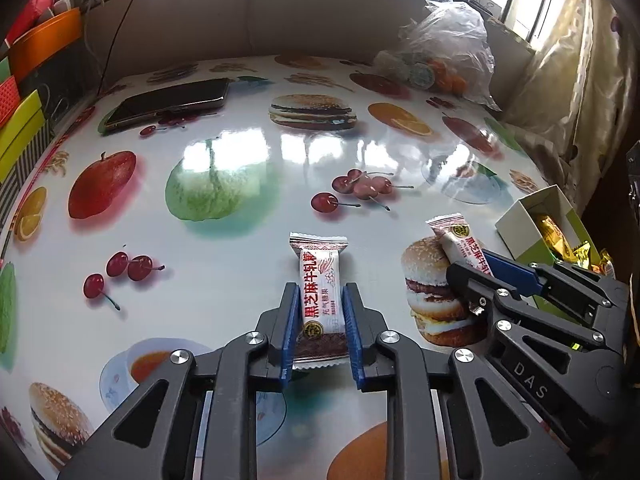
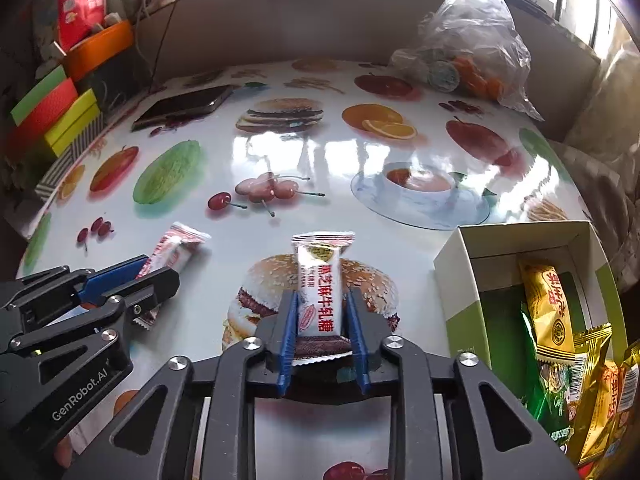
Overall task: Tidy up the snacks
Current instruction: 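Carry both white-and-red candy packs over the gift box with both tools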
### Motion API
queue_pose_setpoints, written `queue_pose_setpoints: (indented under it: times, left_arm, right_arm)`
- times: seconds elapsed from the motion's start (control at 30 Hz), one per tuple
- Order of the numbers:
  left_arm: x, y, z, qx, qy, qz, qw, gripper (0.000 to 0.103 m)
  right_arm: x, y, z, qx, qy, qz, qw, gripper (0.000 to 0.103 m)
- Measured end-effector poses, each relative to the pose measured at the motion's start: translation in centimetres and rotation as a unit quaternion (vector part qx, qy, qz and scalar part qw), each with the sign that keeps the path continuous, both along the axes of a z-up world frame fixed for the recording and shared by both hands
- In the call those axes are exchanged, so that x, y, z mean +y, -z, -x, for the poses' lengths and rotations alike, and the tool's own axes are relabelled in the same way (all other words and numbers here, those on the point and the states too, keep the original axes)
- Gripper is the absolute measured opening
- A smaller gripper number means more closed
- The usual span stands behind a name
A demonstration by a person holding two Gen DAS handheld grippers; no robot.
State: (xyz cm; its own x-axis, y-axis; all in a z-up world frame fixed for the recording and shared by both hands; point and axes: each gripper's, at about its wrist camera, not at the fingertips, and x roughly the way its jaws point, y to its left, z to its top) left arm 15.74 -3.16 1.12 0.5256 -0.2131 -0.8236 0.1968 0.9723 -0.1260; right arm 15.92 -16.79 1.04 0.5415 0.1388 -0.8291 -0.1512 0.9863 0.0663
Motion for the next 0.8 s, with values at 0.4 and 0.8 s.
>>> queue_pose_setpoints:
  times: [0.4,0.8]
  left_arm:
    - [-0.2,-0.8,0.6,-0.015,0.002,-0.003,0.9999,0.021]
    - [-0.3,-2.5,2.1,-0.038,0.003,-0.003,0.9993,0.021]
  right_arm:
    - [0.1,-0.3,0.6,-0.006,0.001,-0.011,1.0,0.021]
    - [0.0,-2.0,2.0,-0.021,0.002,-0.023,1.0,0.021]
